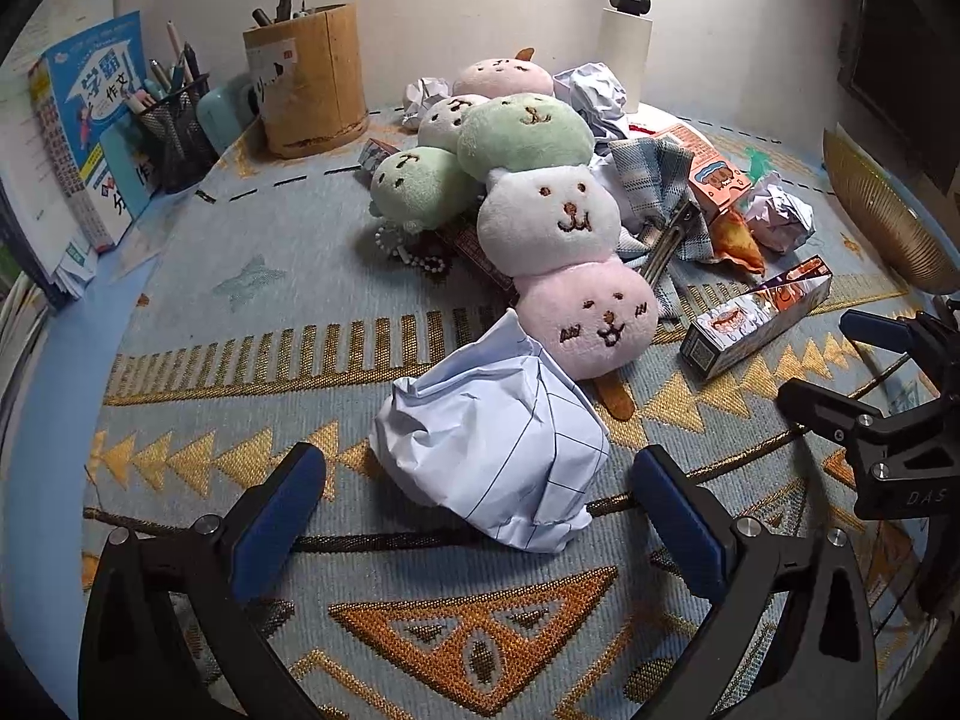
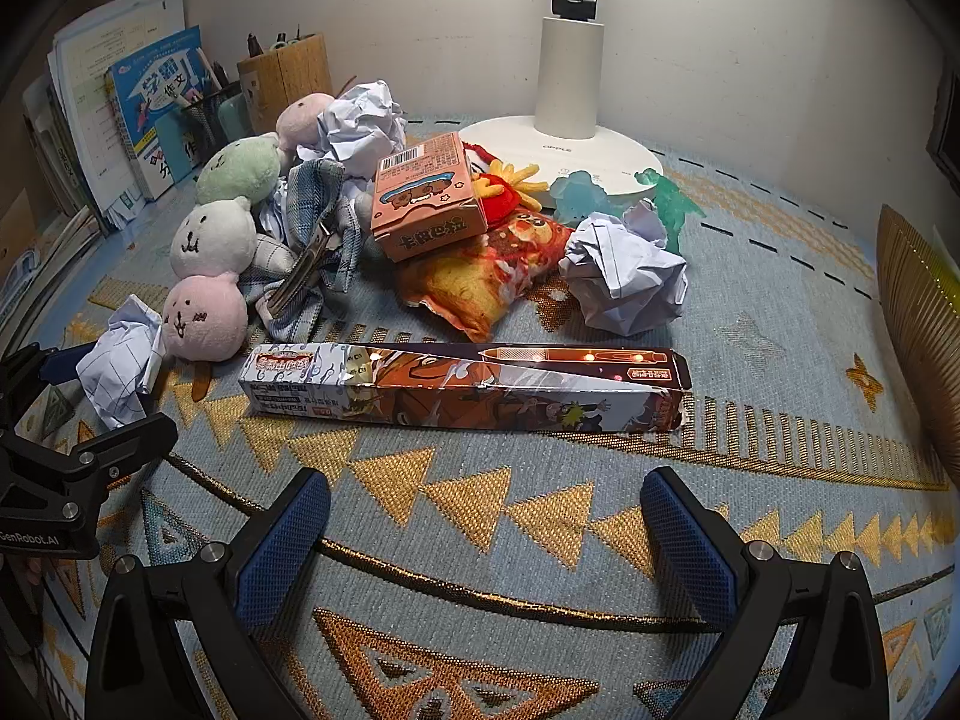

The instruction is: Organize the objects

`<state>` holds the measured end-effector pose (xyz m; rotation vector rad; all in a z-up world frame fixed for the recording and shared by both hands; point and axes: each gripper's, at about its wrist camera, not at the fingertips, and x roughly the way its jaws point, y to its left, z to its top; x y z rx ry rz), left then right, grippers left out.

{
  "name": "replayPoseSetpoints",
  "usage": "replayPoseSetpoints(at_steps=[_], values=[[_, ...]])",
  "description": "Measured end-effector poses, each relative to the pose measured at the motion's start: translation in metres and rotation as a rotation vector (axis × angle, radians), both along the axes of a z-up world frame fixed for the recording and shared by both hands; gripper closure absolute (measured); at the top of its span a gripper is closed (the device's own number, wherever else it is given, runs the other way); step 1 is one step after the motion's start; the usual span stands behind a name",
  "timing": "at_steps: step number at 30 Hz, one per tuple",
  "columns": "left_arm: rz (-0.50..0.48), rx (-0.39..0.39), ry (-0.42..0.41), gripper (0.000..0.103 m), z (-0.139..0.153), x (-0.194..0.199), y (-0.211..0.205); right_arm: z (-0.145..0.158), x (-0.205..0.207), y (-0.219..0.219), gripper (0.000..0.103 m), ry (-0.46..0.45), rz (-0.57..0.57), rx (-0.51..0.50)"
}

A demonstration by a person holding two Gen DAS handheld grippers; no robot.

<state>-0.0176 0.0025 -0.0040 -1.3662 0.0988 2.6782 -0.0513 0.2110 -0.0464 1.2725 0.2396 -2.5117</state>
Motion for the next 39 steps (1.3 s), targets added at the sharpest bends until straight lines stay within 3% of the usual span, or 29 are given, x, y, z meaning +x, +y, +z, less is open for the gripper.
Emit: replayPoseSetpoints(at_steps=[39], values=[[-0.001,0.0,-0.001,0.0,0.0057,-0.0015,0.0049,0.0004,-0.0007,0.0011,0.0,0.0,0.0,0.0]])
